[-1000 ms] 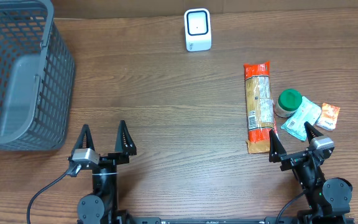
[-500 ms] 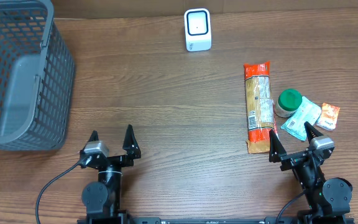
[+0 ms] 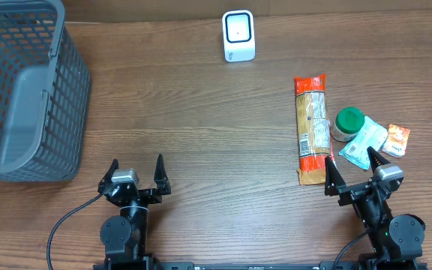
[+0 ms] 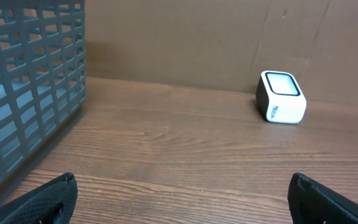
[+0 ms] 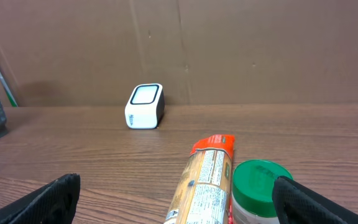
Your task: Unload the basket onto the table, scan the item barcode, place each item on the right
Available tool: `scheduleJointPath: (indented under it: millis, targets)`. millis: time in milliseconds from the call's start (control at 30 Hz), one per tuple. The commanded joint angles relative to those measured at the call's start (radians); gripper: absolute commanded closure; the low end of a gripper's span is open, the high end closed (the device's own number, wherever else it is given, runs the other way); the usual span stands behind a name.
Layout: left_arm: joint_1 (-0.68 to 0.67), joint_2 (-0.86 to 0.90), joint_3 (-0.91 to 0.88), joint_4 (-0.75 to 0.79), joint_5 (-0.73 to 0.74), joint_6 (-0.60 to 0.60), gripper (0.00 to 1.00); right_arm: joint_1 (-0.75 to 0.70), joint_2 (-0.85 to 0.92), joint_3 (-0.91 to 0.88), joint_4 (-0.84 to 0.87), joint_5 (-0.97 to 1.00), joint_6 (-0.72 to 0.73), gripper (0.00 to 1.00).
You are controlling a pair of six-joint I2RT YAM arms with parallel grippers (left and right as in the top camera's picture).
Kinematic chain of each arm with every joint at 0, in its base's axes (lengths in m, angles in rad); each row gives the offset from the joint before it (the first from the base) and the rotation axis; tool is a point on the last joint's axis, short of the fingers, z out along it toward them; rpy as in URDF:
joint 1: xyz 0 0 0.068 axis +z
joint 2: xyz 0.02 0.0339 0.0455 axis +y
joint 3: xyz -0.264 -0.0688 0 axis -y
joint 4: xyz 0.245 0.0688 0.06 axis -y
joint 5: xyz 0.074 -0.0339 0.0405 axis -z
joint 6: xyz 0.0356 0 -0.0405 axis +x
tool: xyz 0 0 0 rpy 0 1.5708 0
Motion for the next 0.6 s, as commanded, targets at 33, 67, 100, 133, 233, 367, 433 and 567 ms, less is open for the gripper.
scheduleJointPath:
  millis: [33, 67, 100, 133, 233, 367, 433, 567]
  targets:
    - [-0.013, -0.011, -0.004, -0.002, 0.004, 0.028, 0.00, -0.005, -0.007, -0.011, 0.004, -0.005, 0.002, 0.00]
    - [-0.017, -0.011, -0.004, -0.002, 0.004, 0.028, 0.00, -0.005, -0.007, -0.011, 0.004, -0.005, 0.002, 0.00]
    - [-0.021, -0.011, -0.004, -0.001, 0.004, 0.028, 0.00, -0.005, -0.007, -0.011, 0.004, -0.005, 0.002, 0.00]
    - [-0.022, -0.011, -0.004, -0.001, 0.004, 0.028, 0.00, -0.005, -0.007, -0.011, 0.004, -0.005, 0.003, 0.00]
    - [-0.022, -0.011, -0.004, -0.001, 0.004, 0.028, 0.00, -0.005, -0.007, -0.011, 0.004, -0.005, 0.003, 0.00]
    - [-0.022, -0.011, -0.004, -0.001, 0.004, 0.028, 0.00, -0.005, -0.007, -0.011, 0.004, -0.005, 0.003, 0.00]
    - [-0.022, -0.011, -0.004, -0.001, 0.004, 0.028, 0.00, -0.005, -0.007, -0.011, 0.004, -0.005, 0.003, 0.00]
    - [-0.022, -0.011, -0.004, -0.001, 0.004, 0.028, 0.00, -0.005, -0.007, -0.011, 0.004, -0.005, 0.003, 0.00]
